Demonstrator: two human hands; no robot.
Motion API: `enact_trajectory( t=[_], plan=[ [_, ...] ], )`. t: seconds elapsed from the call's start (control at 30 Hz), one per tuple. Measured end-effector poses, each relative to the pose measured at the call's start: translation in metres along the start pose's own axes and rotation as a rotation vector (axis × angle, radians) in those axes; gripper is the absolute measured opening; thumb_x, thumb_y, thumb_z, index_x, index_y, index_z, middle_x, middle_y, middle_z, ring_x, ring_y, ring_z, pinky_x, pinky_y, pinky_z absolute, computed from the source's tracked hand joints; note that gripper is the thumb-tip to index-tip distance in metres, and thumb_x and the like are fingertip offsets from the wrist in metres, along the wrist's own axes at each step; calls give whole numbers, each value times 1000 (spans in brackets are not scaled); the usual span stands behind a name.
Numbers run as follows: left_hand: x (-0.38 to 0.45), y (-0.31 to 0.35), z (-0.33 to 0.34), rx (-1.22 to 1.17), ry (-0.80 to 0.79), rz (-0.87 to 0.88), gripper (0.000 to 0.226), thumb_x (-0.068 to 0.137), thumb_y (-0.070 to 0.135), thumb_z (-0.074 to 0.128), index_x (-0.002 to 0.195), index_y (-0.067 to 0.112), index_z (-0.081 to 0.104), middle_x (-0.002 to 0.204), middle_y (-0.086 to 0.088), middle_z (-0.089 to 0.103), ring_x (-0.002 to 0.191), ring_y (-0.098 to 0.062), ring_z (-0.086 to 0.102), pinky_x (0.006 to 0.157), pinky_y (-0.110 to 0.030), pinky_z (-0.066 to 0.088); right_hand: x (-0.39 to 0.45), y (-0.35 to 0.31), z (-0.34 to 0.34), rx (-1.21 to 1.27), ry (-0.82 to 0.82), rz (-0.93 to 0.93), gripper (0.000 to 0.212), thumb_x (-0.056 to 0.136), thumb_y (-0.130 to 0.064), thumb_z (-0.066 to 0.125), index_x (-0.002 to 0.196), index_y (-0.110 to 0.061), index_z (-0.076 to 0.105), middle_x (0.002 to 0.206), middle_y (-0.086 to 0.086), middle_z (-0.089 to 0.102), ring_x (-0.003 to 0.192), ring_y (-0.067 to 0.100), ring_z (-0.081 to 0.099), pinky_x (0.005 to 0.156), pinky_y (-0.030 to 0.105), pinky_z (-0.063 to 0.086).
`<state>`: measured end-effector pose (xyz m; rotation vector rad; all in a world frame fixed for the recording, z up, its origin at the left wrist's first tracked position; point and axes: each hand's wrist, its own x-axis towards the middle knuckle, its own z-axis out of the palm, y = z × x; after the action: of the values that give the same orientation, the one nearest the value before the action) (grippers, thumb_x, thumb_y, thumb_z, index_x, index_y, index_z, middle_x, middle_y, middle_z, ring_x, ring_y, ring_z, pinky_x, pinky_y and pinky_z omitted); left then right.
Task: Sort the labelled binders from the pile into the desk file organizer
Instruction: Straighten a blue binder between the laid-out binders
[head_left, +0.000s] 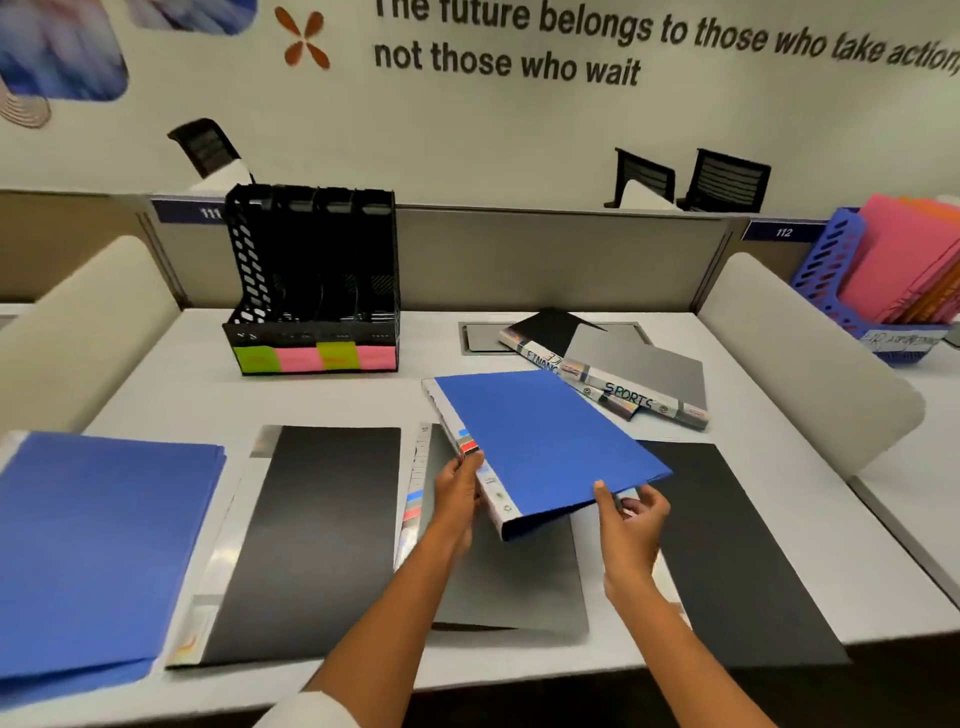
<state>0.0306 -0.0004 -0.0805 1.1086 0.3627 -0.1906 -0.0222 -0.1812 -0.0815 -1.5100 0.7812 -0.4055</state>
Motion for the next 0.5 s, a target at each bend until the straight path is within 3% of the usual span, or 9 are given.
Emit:
enact_trajectory(
  t=[0.07,0.1,0.2,0.3,0.4,0.5],
  plan=[
    [-2,0,-23,36,7,-20,31,97,21,53,124,7,58,118,-17,68,106,-36,67,94,-50,54,-1,6,0,-135,66,-77,69,76,-36,79,128,-22,36,129,7,45,114,28,52,92,49,50],
    [-3,0,-34,49,10,-28,31,98,21,52,125,9,57,118,-17,68,107,-37,66,97,-51,52,-2,11,1,-228,88,-136,76,74,-34,81,132,-20,34,137,9,39,122,31,45,97,51,47],
    [-9,0,-61,131,17,-27,27,99,23,50,122,12,58,113,-15,70,98,-34,70,78,-42,59,-5,28,1,-447,58,-272,84,74,-28,82,141,-20,32,147,9,31,133,33,34,102,53,42],
    [-15,-2,-81,243,-3,-5,20,99,22,50,114,17,63,103,-12,74,80,-27,74,57,-30,56,-7,49,1,-553,-145,-272,75,78,-32,78,141,-23,38,147,7,34,133,31,35,102,47,41],
    [-16,-4,-92,417,10,76,16,99,23,51,104,29,65,101,0,73,86,-18,72,63,-26,56,-12,68,5,-701,-417,-225,75,81,-47,71,144,-24,38,151,5,32,139,27,32,109,43,34],
    [-15,-9,-96,590,83,179,9,96,27,57,91,31,63,100,4,69,82,-10,67,65,-21,55,-15,79,9,-888,-496,-169,78,80,-63,62,144,-26,39,152,7,33,139,27,33,113,42,33]
  ],
)
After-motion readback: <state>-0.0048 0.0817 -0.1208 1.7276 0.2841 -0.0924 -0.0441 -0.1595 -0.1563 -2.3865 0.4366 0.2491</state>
